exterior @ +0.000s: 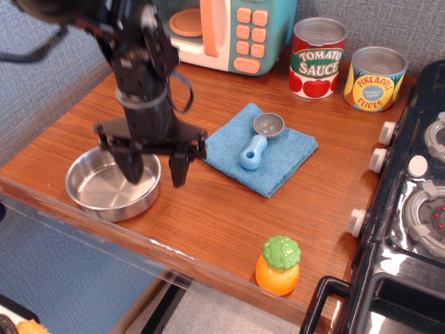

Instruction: Move the metal pot to the front edge of the table.

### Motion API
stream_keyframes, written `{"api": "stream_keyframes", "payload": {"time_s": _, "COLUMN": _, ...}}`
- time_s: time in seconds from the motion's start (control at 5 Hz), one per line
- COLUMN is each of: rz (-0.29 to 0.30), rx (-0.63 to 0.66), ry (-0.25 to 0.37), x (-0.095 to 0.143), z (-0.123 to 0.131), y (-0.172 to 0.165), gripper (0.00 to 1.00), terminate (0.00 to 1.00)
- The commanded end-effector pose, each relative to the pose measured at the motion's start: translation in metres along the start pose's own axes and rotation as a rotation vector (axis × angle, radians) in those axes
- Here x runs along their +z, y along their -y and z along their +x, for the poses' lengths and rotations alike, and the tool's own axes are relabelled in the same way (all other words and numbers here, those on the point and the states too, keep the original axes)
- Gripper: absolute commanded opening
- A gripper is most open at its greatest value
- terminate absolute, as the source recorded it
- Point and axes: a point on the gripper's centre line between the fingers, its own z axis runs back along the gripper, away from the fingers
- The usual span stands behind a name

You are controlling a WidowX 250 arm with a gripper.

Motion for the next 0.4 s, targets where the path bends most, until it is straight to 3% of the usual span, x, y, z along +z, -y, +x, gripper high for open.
{"api": "stream_keyframes", "payload": {"time_s": 0.0, "rz": -0.051, "rx": -0.236, "ry": 0.041, "x": 0.0375, "z": 0.0017, "y": 0.0087, "gripper": 1.0, "terminate": 0.0}}
{"api": "stream_keyframes", "payload": {"time_s": 0.2, "rz": -0.084, "rx": -0.202, "ry": 0.047, "x": 0.0338, "z": 0.0013, "y": 0.0072, "gripper": 1.0, "terminate": 0.0}}
